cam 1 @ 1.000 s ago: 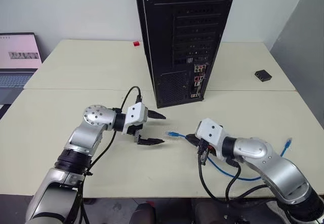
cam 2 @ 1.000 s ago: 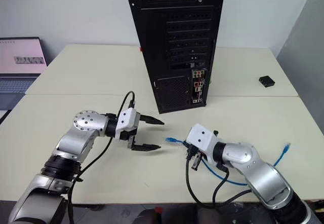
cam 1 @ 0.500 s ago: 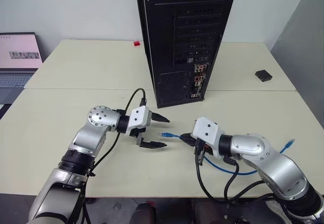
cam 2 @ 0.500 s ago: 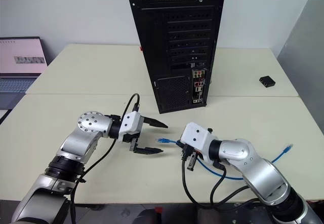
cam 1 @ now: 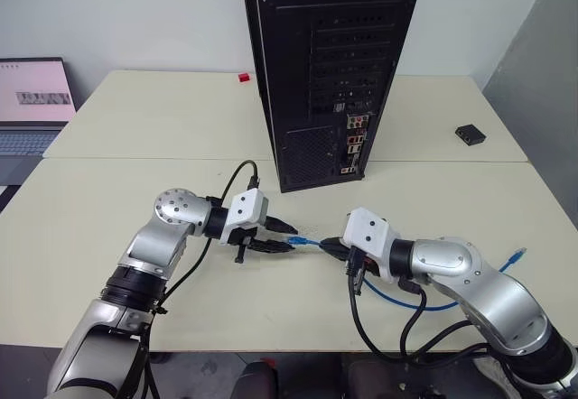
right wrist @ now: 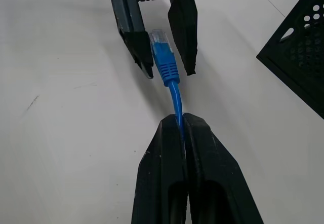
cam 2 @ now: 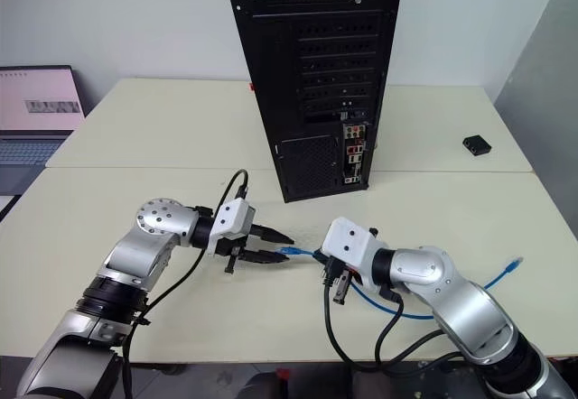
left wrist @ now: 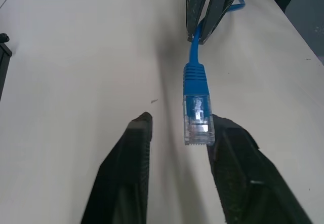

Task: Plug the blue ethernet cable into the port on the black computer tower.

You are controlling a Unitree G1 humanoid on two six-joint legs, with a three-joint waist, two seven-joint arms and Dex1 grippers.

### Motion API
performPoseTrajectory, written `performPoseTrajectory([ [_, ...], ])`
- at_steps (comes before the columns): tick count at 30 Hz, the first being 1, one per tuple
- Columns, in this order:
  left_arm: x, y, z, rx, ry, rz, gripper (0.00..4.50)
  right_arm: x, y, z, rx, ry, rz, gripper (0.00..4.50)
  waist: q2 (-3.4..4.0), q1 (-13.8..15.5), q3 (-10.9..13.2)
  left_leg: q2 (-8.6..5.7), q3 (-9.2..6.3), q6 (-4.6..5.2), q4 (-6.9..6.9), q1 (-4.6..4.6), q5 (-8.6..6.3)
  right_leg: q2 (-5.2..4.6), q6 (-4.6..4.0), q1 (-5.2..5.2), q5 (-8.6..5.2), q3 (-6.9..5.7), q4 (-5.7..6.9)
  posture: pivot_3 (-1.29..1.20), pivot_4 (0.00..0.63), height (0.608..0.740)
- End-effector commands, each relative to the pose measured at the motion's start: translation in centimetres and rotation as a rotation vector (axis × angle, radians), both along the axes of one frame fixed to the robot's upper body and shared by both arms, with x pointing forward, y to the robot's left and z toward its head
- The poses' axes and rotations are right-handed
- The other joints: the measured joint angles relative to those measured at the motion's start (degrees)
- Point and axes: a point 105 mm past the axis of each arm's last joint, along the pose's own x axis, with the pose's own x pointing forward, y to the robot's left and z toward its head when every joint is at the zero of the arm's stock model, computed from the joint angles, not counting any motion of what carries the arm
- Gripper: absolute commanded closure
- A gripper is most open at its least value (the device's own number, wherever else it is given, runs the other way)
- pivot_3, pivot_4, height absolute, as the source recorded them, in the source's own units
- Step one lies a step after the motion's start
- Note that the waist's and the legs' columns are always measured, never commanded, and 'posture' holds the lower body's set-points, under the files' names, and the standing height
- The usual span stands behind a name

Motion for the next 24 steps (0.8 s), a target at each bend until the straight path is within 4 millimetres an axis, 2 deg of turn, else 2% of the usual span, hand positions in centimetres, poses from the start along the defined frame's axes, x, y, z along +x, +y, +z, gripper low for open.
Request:
performPoseTrajectory([
  [1, 0.1, -0.2, 1.4, -0.015, -0.046, -0.020, 3.97, -0.3, 0.3, 0.7, 0.010, -0.033, 0.021, 4.50, 0.00, 0.00, 0.00, 0.00, 0.00, 0.00, 0.00, 0.00, 0.00, 0.00, 0.00, 0.00, 0.00, 0.00, 0.00, 0.00, 0.150, 0.740],
  [3, 0.1, -0.2, 1.3, -0.014, -0.045, -0.021, 4.21, -0.2, 0.3, 0.7, 0.009, -0.034, 0.021, 4.50, 0.00, 0.00, 0.00, 0.00, 0.00, 0.00, 0.00, 0.00, 0.00, 0.00, 0.00, 0.00, 0.00, 0.00, 0.00, 0.00, 0.150, 0.740],
  [15, 0.1, 0.0, 0.5, 0.004, -0.059, -0.018, 4.23, -0.1, 0.1, 0.3, -0.002, -0.019, 0.001, 4.50, 0.00, 0.01, 0.00, 0.00, 0.00, 0.00, 0.00, 0.00, 0.00, 0.00, 0.00, 0.00, 0.00, 0.00, 0.00, 0.00, 0.150, 0.740],
  [20, 0.0, -0.1, 0.3, -0.003, -0.079, -0.028, 4.23, -1.1, -0.4, 0.7, 0.012, 0.026, 0.036, 3.32, 0.00, 0.02, 0.00, 0.00, 0.00, 0.00, 0.00, 0.00, 0.00, 0.00, 0.00, 0.00, 0.00, 0.00, 0.00, 0.00, 0.150, 0.740],
  [24, 0.0, -0.4, 0.5, -0.026, -0.128, -0.041, 4.23, -1.8, -1.7, 1.8, 0.064, 0.093, 0.037, 2.29, 0.00, 0.20, 0.00, -0.01, 0.00, 0.00, 0.00, -0.01, 0.00, -0.01, 0.00, 0.00, 0.00, 0.01, -0.01, 0.00, 0.150, 0.740],
])
